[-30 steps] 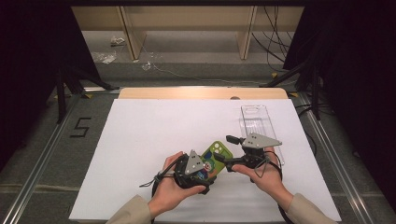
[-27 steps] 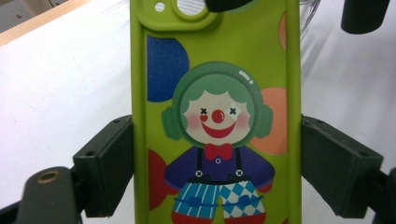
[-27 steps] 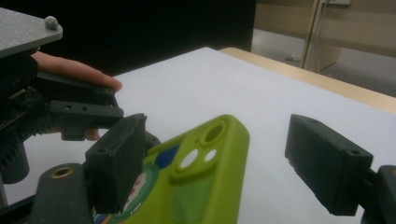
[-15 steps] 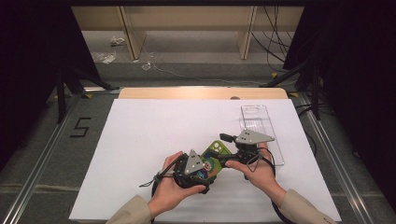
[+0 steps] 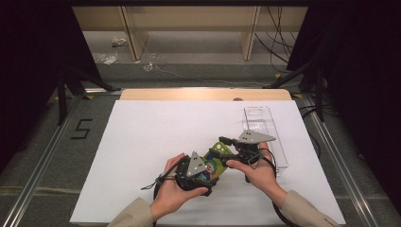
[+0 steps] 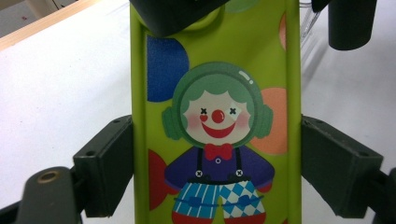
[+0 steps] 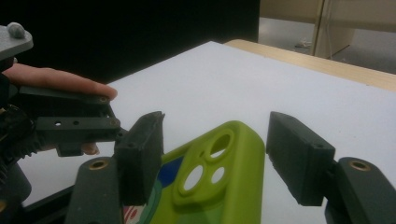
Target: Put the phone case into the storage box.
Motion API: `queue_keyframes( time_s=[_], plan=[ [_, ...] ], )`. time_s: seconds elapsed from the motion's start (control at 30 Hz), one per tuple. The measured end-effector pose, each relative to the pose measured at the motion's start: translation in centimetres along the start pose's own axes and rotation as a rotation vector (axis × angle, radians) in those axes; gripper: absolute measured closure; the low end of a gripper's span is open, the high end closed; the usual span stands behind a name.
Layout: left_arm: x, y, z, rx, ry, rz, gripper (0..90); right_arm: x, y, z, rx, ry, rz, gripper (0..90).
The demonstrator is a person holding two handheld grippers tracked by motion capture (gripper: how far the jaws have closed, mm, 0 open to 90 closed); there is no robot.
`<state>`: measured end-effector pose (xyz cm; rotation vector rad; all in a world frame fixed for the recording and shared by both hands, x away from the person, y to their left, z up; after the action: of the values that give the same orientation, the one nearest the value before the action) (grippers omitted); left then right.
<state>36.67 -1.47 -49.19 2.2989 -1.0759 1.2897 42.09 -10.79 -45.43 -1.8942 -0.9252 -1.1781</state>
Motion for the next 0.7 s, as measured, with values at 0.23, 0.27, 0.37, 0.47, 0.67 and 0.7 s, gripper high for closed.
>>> queue_keyframes(
  time_s=[0.23, 0.27, 0.37, 0.47, 0.67, 0.7],
  plan=[
    [0.05, 0.03, -0.01, 0.001, 0.005, -0.002, 16.3, 0.11, 0.08, 0.13, -0.001, 0.005, 0.021, 45.3],
    [0.04, 0.00, -0.01, 0.002, 0.003, -0.001, 16.3, 0.13, 0.09, 0.11, 0.001, 0.005, 0.023, 47.0],
    [0.03, 0.03, 0.02, 0.002, 0.005, -0.002, 16.3, 0.21, 0.10, 0.12, -0.001, 0.008, 0.031, 49.7],
    [0.03, 0.01, 0.02, 0.002, 0.004, -0.001, 16.3, 0.27, 0.13, 0.14, 0.002, 0.009, 0.041, 52.7],
    [0.04, -0.06, -0.02, 0.006, 0.003, 0.002, 16.3, 0.37, 0.17, 0.15, 0.004, 0.015, 0.067, 55.3],
    [0.04, -0.06, -0.02, 0.006, 0.003, 0.002, 16.3, 0.39, 0.18, 0.16, 0.004, 0.016, 0.068, 56.0]
  ],
)
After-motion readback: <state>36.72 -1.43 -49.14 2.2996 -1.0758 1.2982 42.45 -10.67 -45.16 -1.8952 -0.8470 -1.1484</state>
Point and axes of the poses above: each handheld gripper's, and its own axes: z roughly forward along the jaws, x roughly out of its top, y roughly to its right, the point moved 8 cm from there along z, roughly forward along the jaws, and after that the axes turned 6 degrees about x, right-handed, at the moved point
